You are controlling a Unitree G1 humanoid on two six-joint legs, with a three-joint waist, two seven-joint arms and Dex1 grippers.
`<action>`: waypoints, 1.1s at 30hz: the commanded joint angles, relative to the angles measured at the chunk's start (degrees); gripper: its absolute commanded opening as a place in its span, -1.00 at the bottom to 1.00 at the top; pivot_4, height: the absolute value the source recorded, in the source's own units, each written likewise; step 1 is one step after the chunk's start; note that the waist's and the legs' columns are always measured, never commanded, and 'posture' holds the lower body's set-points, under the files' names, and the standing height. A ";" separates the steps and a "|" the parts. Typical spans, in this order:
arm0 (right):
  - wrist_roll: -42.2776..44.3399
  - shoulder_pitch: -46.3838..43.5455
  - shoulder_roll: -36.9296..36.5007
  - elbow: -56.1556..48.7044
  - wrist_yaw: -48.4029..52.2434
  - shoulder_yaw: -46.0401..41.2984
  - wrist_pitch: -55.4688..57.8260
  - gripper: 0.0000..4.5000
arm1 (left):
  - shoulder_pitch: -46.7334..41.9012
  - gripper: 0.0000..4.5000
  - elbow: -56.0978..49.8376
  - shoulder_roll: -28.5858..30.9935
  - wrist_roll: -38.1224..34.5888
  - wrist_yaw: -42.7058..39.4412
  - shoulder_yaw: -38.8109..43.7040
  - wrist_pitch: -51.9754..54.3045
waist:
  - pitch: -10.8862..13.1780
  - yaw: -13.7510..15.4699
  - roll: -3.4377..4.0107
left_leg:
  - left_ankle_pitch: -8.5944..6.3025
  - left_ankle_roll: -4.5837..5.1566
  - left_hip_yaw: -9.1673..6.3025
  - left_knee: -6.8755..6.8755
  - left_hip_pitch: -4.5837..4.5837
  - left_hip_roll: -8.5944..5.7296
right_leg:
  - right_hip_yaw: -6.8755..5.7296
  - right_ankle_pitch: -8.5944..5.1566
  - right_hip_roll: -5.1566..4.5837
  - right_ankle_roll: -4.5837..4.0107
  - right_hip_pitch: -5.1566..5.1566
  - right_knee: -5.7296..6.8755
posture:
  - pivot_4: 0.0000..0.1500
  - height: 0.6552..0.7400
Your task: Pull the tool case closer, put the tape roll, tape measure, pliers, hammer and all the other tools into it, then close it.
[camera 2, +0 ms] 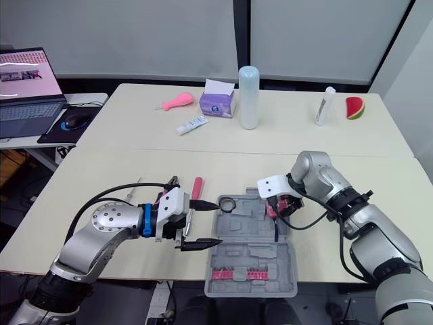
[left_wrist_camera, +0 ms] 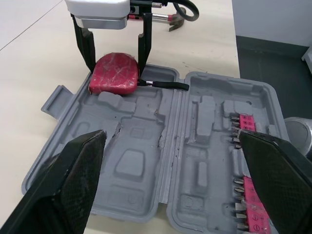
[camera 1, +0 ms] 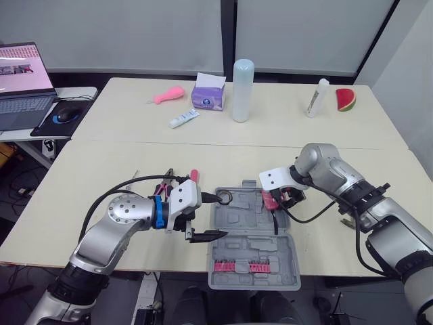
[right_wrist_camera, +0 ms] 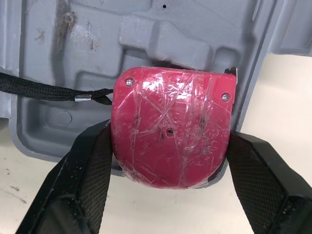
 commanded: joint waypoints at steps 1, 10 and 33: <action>-0.65 -1.50 0.29 -0.13 0.14 -1.39 -0.31 0.42 | 0.04 1.00 -1.96 -0.37 -1.19 -0.69 0.72 -1.47 | 0.00 0.00 0.00 | 0.00 0.00 0.00 0.00 0.00 0.00 | 0.00 0.00 0.00 0.00 0.00 0.00 | 1.00 0.06; -0.87 -2.25 0.93 -0.38 0.29 -1.99 -0.01 0.42 | 0.15 1.00 -1.61 -0.68 -1.25 -1.23 0.58 -2.12 | 0.00 0.00 0.00 | 0.00 0.00 0.01 0.00 0.00 0.00 | 0.00 0.00 0.00 0.00 -0.01 0.01 | 1.00 0.06; 15.25 12.41 -6.74 -27.87 -1.07 -19.44 10.32 0.57 | -0.85 1.00 -0.56 -1.17 -4.53 -0.80 3.08 0.85 | 0.03 0.12 0.02 | -0.10 0.18 -0.04 -0.01 -0.05 -0.03 | -0.02 0.00 -0.03 0.00 0.06 -0.04 | 1.00 0.06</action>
